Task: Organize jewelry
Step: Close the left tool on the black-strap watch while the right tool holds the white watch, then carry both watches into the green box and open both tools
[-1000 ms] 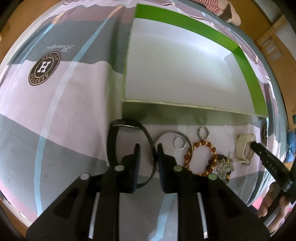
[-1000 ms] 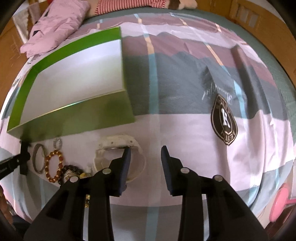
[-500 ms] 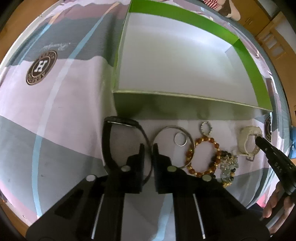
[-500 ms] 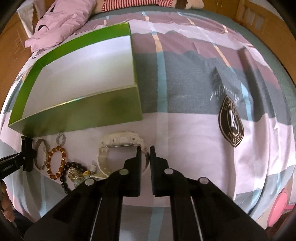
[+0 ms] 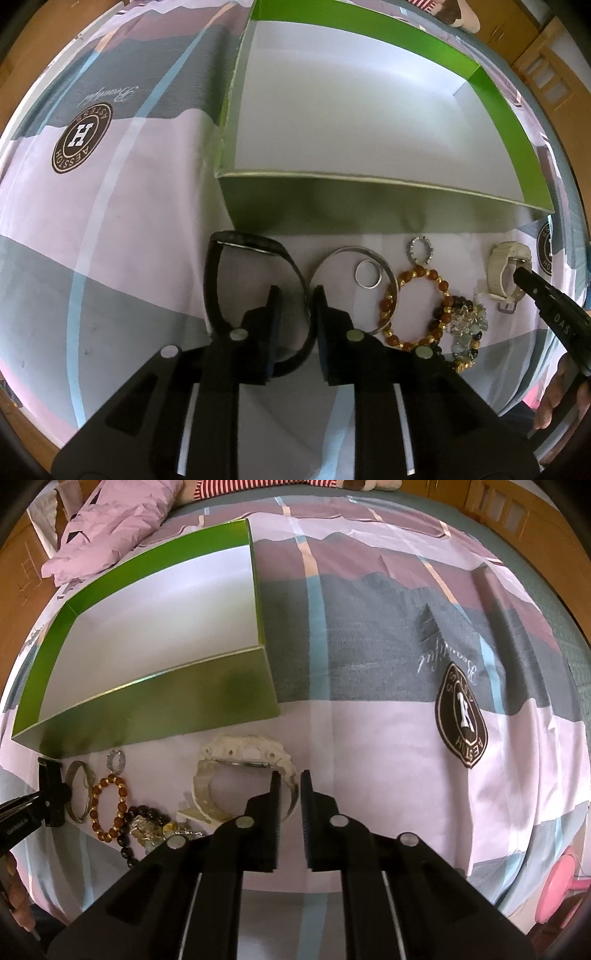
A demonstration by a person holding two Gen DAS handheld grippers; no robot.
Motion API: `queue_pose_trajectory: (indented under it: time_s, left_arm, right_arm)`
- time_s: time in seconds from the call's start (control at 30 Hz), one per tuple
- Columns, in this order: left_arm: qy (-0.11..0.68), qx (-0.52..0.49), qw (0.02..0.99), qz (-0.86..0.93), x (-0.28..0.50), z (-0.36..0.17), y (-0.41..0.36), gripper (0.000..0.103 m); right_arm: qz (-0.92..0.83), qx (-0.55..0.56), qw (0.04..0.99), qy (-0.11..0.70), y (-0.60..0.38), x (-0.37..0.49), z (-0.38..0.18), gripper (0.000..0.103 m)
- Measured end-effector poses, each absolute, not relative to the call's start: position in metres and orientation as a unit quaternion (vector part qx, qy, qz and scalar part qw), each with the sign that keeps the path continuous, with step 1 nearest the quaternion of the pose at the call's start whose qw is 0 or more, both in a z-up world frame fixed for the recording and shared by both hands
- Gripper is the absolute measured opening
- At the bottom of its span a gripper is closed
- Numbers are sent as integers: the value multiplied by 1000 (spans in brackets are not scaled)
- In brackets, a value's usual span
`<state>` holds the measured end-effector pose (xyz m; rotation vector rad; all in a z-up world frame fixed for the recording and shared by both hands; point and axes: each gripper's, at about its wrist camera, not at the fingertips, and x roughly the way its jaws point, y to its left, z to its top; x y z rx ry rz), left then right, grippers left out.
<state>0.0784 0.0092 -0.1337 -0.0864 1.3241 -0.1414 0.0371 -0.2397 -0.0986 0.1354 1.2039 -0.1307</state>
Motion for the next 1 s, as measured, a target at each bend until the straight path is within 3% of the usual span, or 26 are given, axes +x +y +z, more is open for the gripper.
queue_pose_trajectory:
  time_s: [0.1,0.2,0.27,1.0]
  left_arm:
    - [613,-42,786,-63,80,-134,8,17]
    - [603,-57,793,-69,78,-126,11,4]
    - [590,-57,802,-67,75,-117,14,4]
    - [442,-89,880,-152,62,-4,7,4]
  right_arm:
    - [-60,71,817,569,-241,37,-101,20]
    - [-60,68,817,570,-239,36,-102,19]
    - [-59,67,821,563,-238,35,-98,8]
    - [12,96,886,453,-222,30,-6,8]
